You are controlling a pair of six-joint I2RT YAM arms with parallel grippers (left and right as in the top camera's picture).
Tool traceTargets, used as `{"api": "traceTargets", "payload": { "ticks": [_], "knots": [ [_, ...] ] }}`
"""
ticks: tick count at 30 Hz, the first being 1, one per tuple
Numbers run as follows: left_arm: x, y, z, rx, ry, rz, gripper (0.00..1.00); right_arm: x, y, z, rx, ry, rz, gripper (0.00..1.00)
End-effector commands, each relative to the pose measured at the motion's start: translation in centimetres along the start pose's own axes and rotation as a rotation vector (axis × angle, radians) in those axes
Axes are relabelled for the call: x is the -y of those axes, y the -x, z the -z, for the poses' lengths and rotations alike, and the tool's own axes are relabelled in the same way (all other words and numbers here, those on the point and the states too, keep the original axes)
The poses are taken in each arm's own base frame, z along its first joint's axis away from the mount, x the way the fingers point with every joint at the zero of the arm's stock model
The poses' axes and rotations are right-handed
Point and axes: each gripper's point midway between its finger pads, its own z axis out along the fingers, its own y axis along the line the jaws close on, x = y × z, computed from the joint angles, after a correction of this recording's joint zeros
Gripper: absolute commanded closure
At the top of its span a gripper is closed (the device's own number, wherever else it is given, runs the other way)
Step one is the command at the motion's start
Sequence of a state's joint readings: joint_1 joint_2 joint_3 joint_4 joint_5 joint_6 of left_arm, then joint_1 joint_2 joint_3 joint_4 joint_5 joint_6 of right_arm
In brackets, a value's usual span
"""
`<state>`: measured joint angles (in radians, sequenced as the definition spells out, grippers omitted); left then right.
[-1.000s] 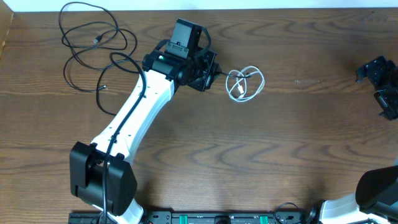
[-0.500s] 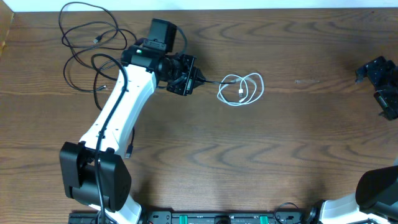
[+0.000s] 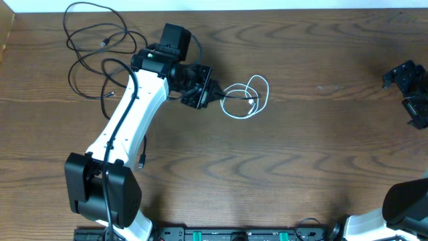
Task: Untangle cables
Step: 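Pull the black cable leftward away from the white coil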
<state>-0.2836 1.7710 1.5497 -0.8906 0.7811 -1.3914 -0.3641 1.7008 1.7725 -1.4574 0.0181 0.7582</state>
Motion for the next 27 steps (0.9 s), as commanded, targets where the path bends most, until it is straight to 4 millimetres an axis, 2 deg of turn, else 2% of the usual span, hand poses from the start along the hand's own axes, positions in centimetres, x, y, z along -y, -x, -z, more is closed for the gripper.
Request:
{"api": "traceTargets", "payload": {
  "ticks": [1,3,5,7,11,14,17,21,24,27],
  "knots": [
    [2.6,-6.4,1.3,-0.342,-0.109,-0.087,0.92,0.1,0.0,0.0,0.003,-0.004,-0.010,0.01],
    [4.1,-5.3,1.4,-0.280,-0.170,-0.164,0.92,0.1,0.0,0.0,0.003,-0.004,-0.010,0.01],
    [4.5,-3.4,1.3,-0.184,-0.181,-0.165,0.92,0.1,0.0,0.0,0.003,-0.004,-0.010,0.01],
    [4.6,-0.3,1.5,-0.033,-0.182,-0.144,0.92,0.1,0.0,0.0,0.003,-0.004,-0.010,0.01],
    [4.2,5.8,3.1,0.253,-0.161,-0.142,0.92,0.1,0.0,0.0,0.003,-0.004,-0.010,0.01],
    [2.8,9.3,4.9,0.390,-0.118,-0.097,0.92,0.1,0.0,0.0,0.003,-0.004,-0.010,0.01],
    [-0.1,12.3,6.9,0.480,-0.043,0.017,0.92,0.1,0.0,0.0,0.003,-0.004,-0.010,0.01],
    [-3.6,14.5,9.3,0.518,0.028,0.153,0.93,0.1,0.0,0.0,0.003,-0.004,-0.010,0.01],
    [-5.1,15.5,10.8,0.524,0.051,0.176,0.92,0.1,0.0,0.0,0.003,-0.004,-0.010,0.01],
    [-5.7,16.0,12.0,0.535,0.052,0.163,0.92,0.1,0.0,0.0,0.003,-0.004,-0.010,0.01]
  ]
}}
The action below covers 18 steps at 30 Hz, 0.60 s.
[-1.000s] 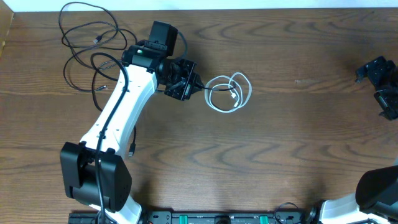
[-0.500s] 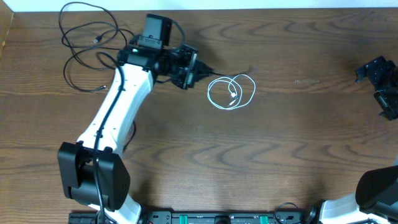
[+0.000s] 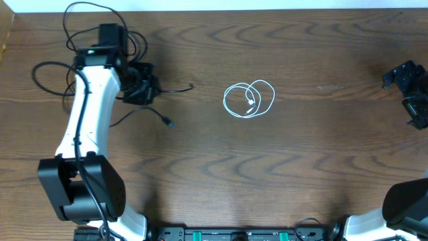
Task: Untangle cables
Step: 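Pull the black cable leftward away from the white coil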
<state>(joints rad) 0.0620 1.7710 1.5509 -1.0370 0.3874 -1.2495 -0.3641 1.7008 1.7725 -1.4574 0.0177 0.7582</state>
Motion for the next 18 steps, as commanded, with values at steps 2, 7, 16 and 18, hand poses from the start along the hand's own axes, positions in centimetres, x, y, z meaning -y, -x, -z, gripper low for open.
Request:
{"api": "traceTargets", "payload": {
  "ticks": [2,7,16,18],
  "knots": [
    [0.0,1.3,2.0,0.057,-0.030,-0.068,0.92,0.1,0.0,0.0,0.003,-0.004,-0.010,0.01],
    [-0.2,3.4,5.4,0.251,-0.065,-0.081,0.93,0.1,0.0,0.0,0.003,-0.004,-0.010,0.01],
    [-2.5,7.8,13.1,0.486,-0.170,0.018,0.92,0.1,0.0,0.0,0.003,-0.004,-0.010,0.01],
    [-4.3,9.4,14.2,0.504,-0.151,0.088,0.92,0.1,0.0,0.0,0.003,-0.004,-0.010,0.01]
  ]
}}
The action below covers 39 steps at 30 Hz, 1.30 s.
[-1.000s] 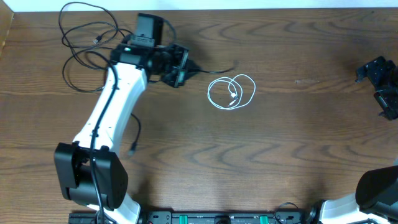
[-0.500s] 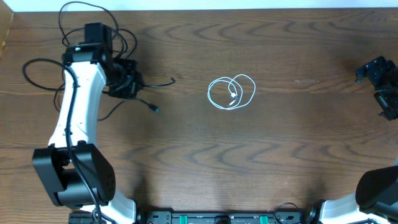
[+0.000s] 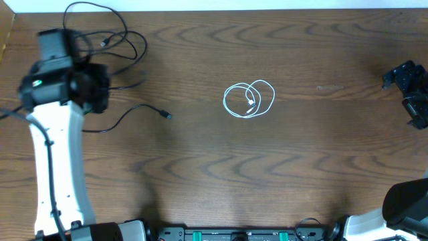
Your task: Untangle cables
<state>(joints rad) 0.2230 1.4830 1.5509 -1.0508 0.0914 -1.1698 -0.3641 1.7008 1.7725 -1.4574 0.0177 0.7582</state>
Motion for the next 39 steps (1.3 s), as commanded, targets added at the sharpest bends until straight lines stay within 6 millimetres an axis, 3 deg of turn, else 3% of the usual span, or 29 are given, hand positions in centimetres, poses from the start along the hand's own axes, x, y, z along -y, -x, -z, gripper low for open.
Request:
{"api": "traceTargets", "payload": {
  "ticks": [1,9,19,23,30,39],
  "knots": [
    [-2.6,4.2,1.0,0.095,0.064,0.081,0.92,0.1,0.0,0.0,0.003,-0.004,-0.010,0.01],
    [-9.6,9.7,2.5,0.148,0.211,0.303,0.92,0.1,0.0,0.0,0.003,-0.004,-0.010,0.01],
    [-13.1,12.6,3.4,0.253,0.358,0.202,0.92,0.1,0.0,0.0,0.003,-0.004,-0.010,0.01],
    [-14.0,13.1,3.2,0.282,0.410,0.197,0.92,0.1,0.0,0.0,0.003,-0.004,-0.010,0.01],
    [-15.1,12.0,0.7,0.199,0.483,0.134,0.92,0.1,0.0,0.0,0.003,-0.004,-0.010,0.01],
    [-13.1,10.5,-3.9,0.041,0.415,0.137,0.86,0.1,0.0,0.0,0.003,-0.004,-0.010,0.01]
  ]
}}
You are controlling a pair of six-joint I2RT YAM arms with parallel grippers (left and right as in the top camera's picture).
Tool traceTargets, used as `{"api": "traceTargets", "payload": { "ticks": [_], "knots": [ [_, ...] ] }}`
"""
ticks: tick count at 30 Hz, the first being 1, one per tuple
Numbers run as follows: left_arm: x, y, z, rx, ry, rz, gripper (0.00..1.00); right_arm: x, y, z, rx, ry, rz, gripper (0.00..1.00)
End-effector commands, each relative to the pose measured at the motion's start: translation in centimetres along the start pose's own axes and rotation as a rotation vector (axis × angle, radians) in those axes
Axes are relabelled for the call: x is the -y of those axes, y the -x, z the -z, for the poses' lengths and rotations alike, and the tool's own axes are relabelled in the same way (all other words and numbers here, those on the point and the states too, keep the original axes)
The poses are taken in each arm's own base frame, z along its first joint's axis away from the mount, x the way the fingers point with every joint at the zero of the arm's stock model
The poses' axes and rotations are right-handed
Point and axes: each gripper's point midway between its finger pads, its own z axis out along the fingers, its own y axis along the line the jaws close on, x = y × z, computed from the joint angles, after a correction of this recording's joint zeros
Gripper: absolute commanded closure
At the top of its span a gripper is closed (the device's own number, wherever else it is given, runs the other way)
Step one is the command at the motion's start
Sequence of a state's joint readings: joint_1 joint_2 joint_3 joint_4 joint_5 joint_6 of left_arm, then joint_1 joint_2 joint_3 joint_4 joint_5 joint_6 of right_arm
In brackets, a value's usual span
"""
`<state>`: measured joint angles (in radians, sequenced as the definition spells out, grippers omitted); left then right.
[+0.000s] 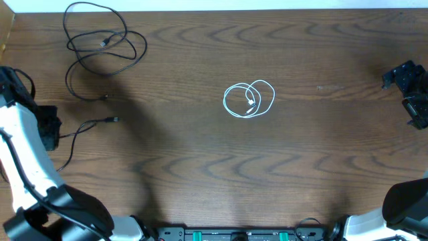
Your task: Untangle cables
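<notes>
A white cable (249, 99) lies coiled in small loops at the table's middle, free of the others. A black cable (100, 41) lies in loose loops at the far left corner. A second black cable (87, 125) runs from my left gripper (53, 128) rightwards to its plug (114, 119), and another strand trails toward the front. The left gripper sits at the table's left edge and looks shut on that cable. My right gripper (409, 90) hangs at the right edge, far from all cables; its jaws are unclear.
The wooden table (267, 174) has its left edge just beside the left gripper. The left arm's white link (27, 161) runs along that edge toward the front. Arm bases stand at the front edge.
My left gripper has moved further left and toward the front, to the table's left edge. The held black cable's plug has shifted left with it. The white coil and right arm are unchanged.
My left gripper was first at the white coil, where black cable ends lay against it. Then it was left of the coil with the black cable trailing, the white coil left alone. It stood further left each time, and now the black strand lies by the left edge.
</notes>
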<state>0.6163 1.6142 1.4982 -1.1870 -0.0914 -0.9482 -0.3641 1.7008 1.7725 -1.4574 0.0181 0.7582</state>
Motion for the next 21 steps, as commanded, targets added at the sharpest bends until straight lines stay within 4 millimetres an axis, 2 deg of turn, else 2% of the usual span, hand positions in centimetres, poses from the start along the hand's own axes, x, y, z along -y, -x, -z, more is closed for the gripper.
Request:
{"api": "traceTargets", "payload": {
  "ticks": [1,5,6,8,11,14,17,21],
  "knots": [
    [1.1,-2.2,-1.4,-0.136,-0.024,-0.025,0.85,0.1,0.0,0.0,0.003,-0.004,-0.010,0.01],
    [2.2,-4.1,-2.3,-0.230,-0.042,-0.096,0.83,0.1,0.0,0.0,0.003,-0.004,-0.010,0.01],
    [2.3,-4.4,-2.6,-0.239,-0.037,-0.118,0.76,0.1,0.0,0.0,0.003,-0.004,-0.010,0.01],
    [2.4,-4.7,-3.2,-0.249,-0.025,-0.159,0.69,0.1,0.0,0.0,0.003,-0.004,-0.010,0.01],
    [2.3,-4.7,-3.7,-0.254,-0.012,-0.169,0.65,0.1,0.0,0.0,0.003,-0.004,-0.010,0.01],
    [2.4,-4.1,-3.9,-0.242,-0.021,-0.153,0.62,0.1,0.0,0.0,0.003,-0.004,-0.010,0.01],
    [1.9,-2.5,-4.2,-0.230,-0.022,-0.074,0.51,0.1,0.0,0.0,0.003,-0.004,-0.010,0.01],
    [-0.2,0.5,-4.7,-0.181,0.024,0.054,0.37,0.1,0.0,0.0,0.003,-0.004,-0.010,0.01]
  ]
}}
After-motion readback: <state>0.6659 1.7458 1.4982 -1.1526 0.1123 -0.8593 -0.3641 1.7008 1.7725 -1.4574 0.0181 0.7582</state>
